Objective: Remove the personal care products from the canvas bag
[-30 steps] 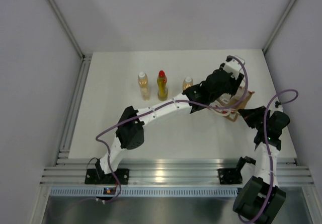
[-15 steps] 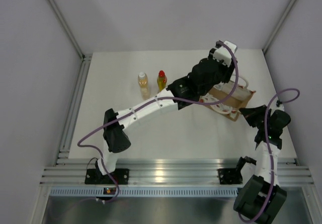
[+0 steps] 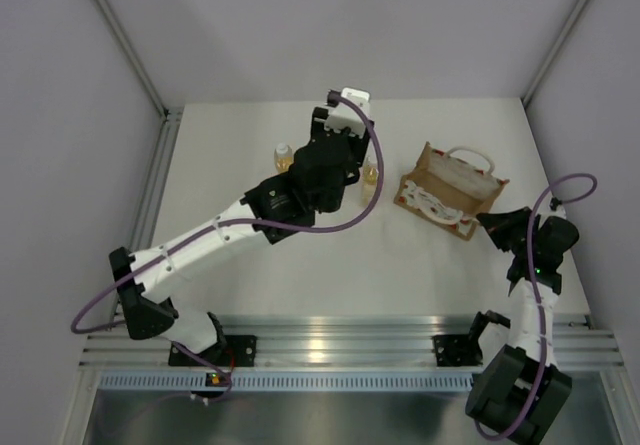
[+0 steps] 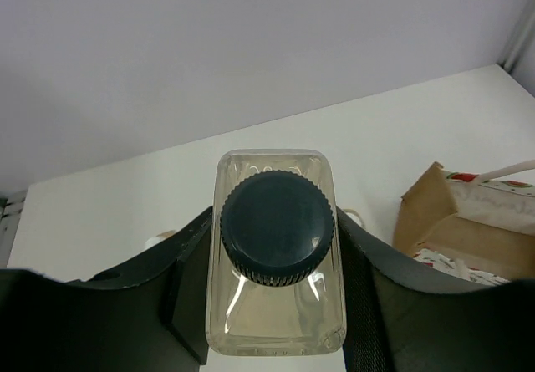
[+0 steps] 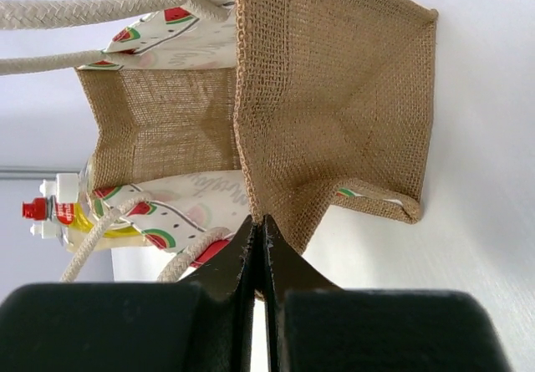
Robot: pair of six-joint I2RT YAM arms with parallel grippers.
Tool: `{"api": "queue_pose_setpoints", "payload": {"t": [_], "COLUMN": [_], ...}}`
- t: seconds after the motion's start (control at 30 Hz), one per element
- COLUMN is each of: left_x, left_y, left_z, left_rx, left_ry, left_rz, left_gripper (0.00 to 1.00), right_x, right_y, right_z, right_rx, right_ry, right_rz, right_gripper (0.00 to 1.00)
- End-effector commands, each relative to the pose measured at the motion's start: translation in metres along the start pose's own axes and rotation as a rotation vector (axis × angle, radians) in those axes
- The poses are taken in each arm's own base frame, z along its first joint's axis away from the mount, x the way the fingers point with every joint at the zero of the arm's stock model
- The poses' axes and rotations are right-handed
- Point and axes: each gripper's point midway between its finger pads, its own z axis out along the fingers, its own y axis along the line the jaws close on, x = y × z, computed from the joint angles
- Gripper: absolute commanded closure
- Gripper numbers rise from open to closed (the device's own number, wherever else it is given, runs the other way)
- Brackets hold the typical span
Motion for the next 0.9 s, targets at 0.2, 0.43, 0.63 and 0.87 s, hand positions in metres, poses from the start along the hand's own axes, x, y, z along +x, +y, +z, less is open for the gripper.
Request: {"api": "queue_pose_setpoints", "payload": {"t": [0.2,0.43,0.63,0.87], "left_x": [-0.004,0.065,0.126,0.150], "left_y": [0.116,0.217,0.258,0.269], "left_z": [-0.029,-0.014,-0.006,0.014], "left_rx": [-0.221,-0.483,-0.559,-0.565], "left_ry": [-0.086,-0.026,0.021,-0.020], "left_rz": [-0.268,-0.378,-0.474,-0.501], "left_gripper": [1.00,1.00,1.00,1.00], "right_x": [-0.020,-0.022,-0.020,-0.019], "right_y": [0.030,0.036,0.038,0.039], "right_z": [-0.004,-0.004,-0.004,-0.004], "right_rx": [-0.070,-0.084,-0.095,-0.100], "right_ry": [-0.034,-0.026,-0.015,-0.011], "right_rz": [-0.039,-0.026,-0.024,-0.019], "right_gripper": [1.00,1.00,1.00,1.00]}}
